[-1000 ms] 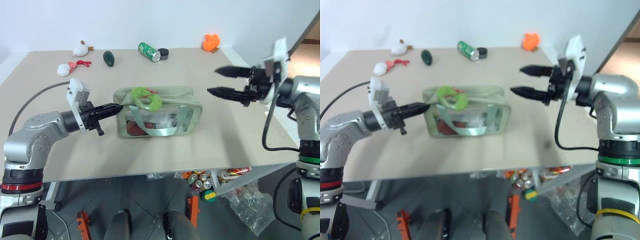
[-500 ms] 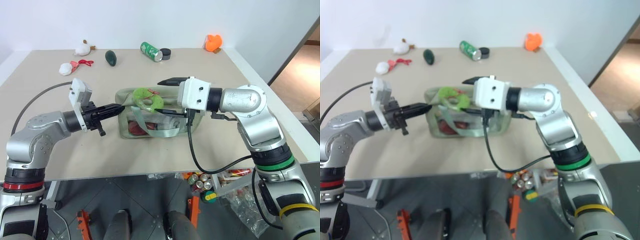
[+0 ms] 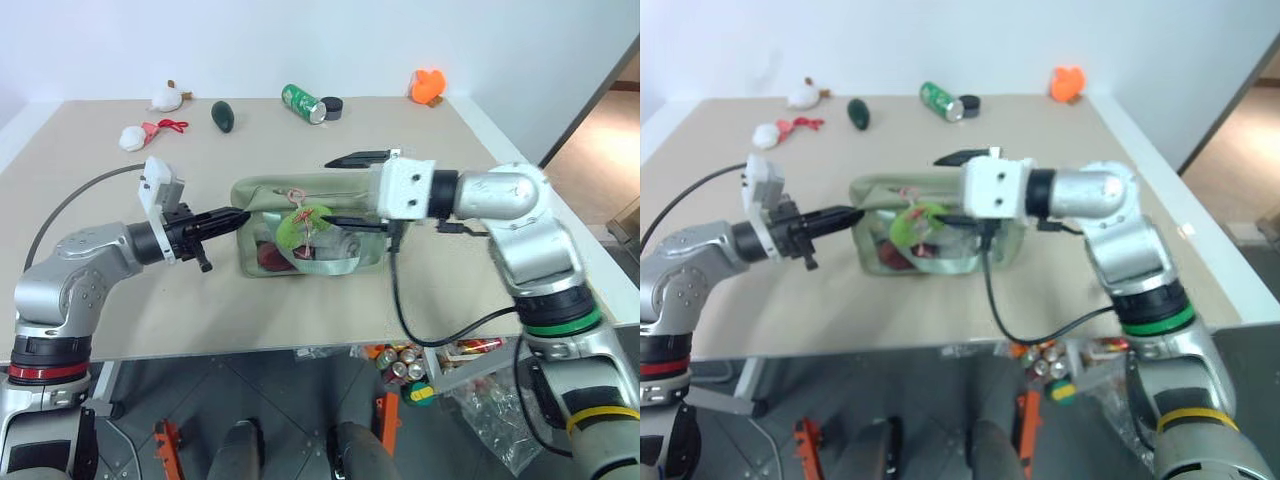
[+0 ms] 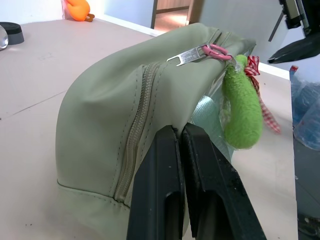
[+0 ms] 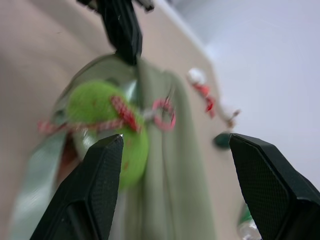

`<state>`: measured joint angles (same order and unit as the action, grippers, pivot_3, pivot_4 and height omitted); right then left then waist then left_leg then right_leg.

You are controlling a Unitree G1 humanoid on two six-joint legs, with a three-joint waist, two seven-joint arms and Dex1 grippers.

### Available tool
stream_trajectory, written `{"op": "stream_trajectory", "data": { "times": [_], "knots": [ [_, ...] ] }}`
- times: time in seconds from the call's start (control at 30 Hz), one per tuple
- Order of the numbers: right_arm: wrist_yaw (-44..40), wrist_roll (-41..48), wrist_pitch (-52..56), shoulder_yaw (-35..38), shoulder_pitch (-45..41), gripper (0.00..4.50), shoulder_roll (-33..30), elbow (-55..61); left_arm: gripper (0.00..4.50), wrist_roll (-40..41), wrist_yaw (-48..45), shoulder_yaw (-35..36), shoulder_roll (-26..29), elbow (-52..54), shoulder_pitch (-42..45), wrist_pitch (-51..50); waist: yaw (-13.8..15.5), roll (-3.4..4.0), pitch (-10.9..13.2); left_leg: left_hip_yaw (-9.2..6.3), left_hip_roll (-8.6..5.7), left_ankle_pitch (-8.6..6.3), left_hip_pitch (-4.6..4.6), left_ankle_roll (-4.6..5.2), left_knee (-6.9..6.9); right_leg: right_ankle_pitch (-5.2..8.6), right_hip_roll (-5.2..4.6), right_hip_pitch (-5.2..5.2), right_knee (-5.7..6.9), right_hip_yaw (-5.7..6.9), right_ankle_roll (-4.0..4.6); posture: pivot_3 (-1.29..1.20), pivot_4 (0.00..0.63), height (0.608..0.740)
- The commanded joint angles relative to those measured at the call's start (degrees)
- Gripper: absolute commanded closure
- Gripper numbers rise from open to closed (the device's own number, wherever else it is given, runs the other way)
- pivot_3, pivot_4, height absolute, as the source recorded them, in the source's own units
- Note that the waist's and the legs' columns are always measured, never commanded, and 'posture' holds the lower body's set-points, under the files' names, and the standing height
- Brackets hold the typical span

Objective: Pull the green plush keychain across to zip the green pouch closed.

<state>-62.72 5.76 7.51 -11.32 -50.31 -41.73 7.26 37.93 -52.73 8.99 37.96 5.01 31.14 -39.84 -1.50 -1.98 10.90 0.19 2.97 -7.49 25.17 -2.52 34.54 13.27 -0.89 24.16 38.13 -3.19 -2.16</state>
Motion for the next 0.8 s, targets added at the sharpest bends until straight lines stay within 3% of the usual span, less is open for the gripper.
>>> {"op": "stream_trajectory", "data": {
  "times": [0.03, 0.33, 0.8],
  "knots": [
    [-3.29, 4.81, 6.20, 2.68, 1.45, 1.03, -2.36, 4.06, 4.50, -0.47, 0.14, -0.56, 0.07, -0.61, -0.13, -0.41, -0.01, -0.01, -0.01, 0.01, 0.01, -0.01, -0.02, 0.01, 0.00, 0.01, 0.01, 0.00, 0.00, 0.00, 0.01, 0.00, 0.150, 0.740],
    [-4.19, 19.30, 21.49, 6.41, 4.82, 1.03, -0.22, 8.06, 4.50, -0.64, 0.14, -1.00, -0.50, -0.51, 0.31, -0.51, -0.03, -0.01, -0.01, 0.01, 0.02, 0.00, -0.03, 0.01, -0.01, 0.00, 0.01, 0.01, 0.02, 0.01, 0.04, 0.00, 0.150, 0.740],
    [-2.89, 11.62, 16.17, 0.04, 6.35, 1.03, 1.93, 2.09, 4.50, -0.67, 0.20, -0.93, -0.04, 0.18, 0.65, -0.74, -0.02, -0.02, -0.01, 0.00, 0.01, -0.01, -0.01, 0.01, -0.01, 0.01, 0.02, 0.02, 0.01, 0.02, 0.03, 0.00, 0.150, 0.740]
  ]
}}
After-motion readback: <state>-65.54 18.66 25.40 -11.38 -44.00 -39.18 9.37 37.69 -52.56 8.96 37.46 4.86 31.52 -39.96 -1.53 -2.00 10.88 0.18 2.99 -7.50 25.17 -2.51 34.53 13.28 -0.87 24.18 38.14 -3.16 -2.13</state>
